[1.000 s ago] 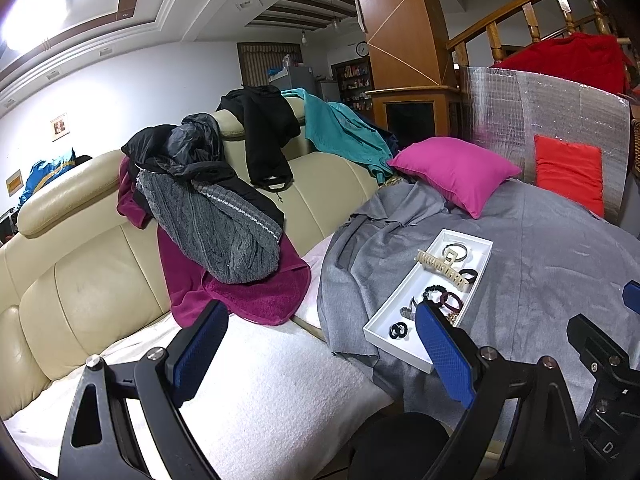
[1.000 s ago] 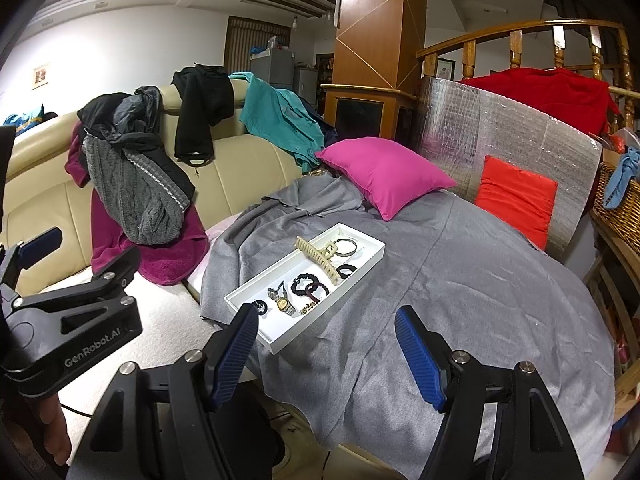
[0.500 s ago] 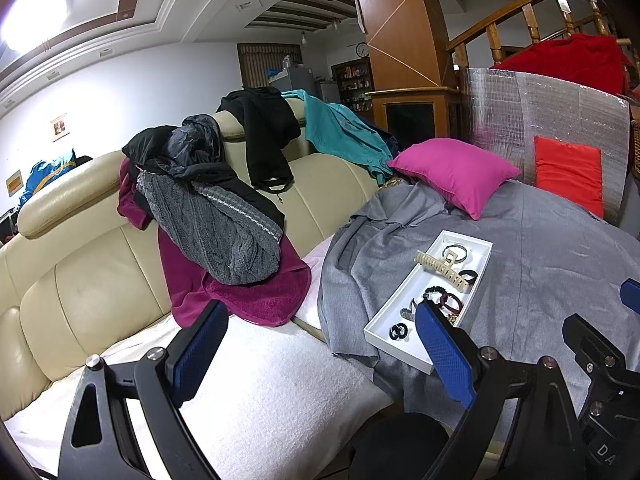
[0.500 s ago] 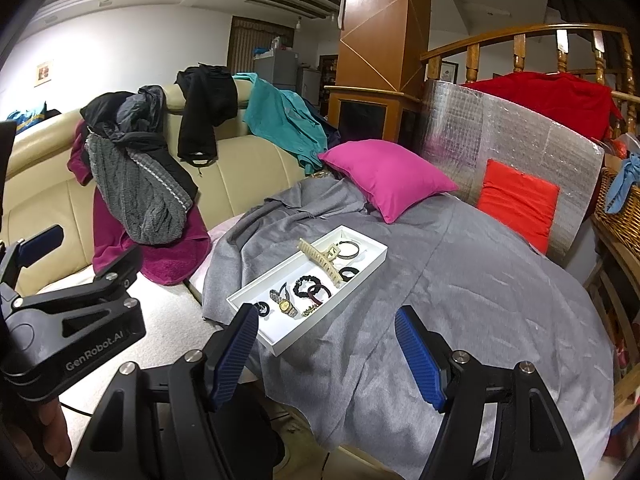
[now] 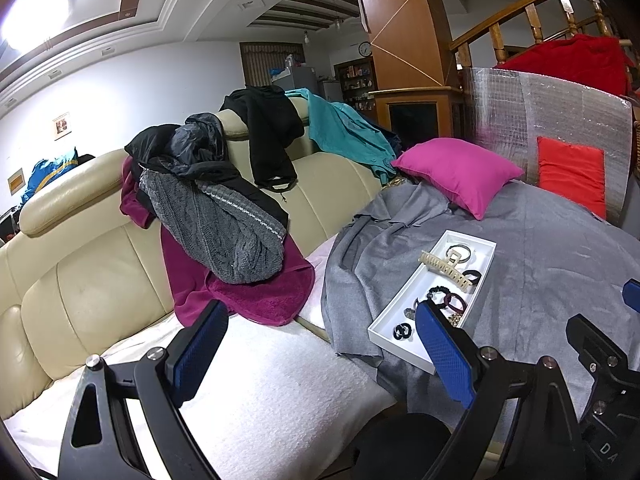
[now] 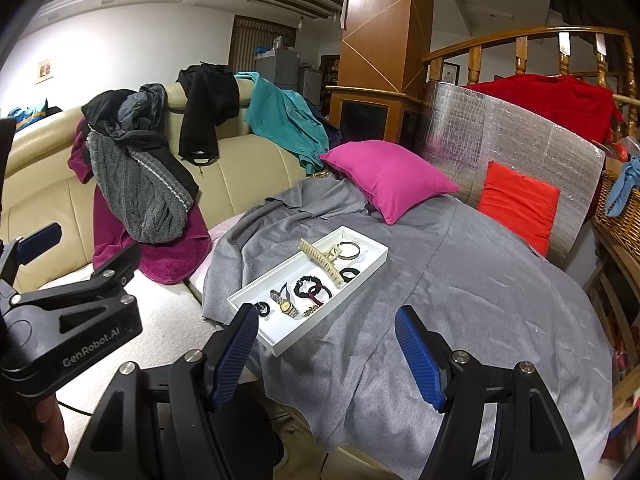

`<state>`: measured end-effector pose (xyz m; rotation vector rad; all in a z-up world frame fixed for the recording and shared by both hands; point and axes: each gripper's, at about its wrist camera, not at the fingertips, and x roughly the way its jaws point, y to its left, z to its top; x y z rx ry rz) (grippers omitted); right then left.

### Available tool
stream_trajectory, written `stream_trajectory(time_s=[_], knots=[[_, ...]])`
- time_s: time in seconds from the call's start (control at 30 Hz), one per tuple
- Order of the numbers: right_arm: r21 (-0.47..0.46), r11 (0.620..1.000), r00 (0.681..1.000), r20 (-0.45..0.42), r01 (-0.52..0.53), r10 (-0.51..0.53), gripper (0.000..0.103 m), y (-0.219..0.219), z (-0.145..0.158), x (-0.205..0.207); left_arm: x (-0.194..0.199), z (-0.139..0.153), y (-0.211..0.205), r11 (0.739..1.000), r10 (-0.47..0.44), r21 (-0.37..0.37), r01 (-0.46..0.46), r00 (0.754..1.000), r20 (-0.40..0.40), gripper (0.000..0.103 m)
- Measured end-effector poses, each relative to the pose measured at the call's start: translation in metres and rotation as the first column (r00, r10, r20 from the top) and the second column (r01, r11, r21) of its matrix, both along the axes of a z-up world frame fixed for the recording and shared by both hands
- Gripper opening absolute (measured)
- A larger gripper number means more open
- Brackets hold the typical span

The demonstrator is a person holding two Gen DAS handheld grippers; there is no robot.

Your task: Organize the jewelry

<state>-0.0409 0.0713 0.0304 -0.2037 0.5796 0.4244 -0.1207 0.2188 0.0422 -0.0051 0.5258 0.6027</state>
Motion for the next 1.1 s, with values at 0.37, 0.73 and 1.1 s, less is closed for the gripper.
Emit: stream_trajectory(time_s=[0.37,0.73,1.1], knots=[[-0.002,1.0,1.0,0.0,0.001,-0.001,0.075,-0.0018,-0.001,0.0013,0.0003,-0.0028,0.0031,1.0,0.007,0.0,-0.007,1.0,-0.001,0.094],[0.0,1.0,1.0,-0.002,0.002,-0.002,0.075,-0.0032,-0.0026,0.0019,-0.001,-0.0053,0.0046,1.0,0.005,-0.001,-0.005,1.0,-0.002,0.094],[-0.008,1.0,1.0,-0.003,0.001,-0.001,0.075,-0.0013,-0.0063,0.0012,-0.0017,-0.0066,0.006,1.0,0.011,-0.008,-0.011,1.0,-0.001,0.094]])
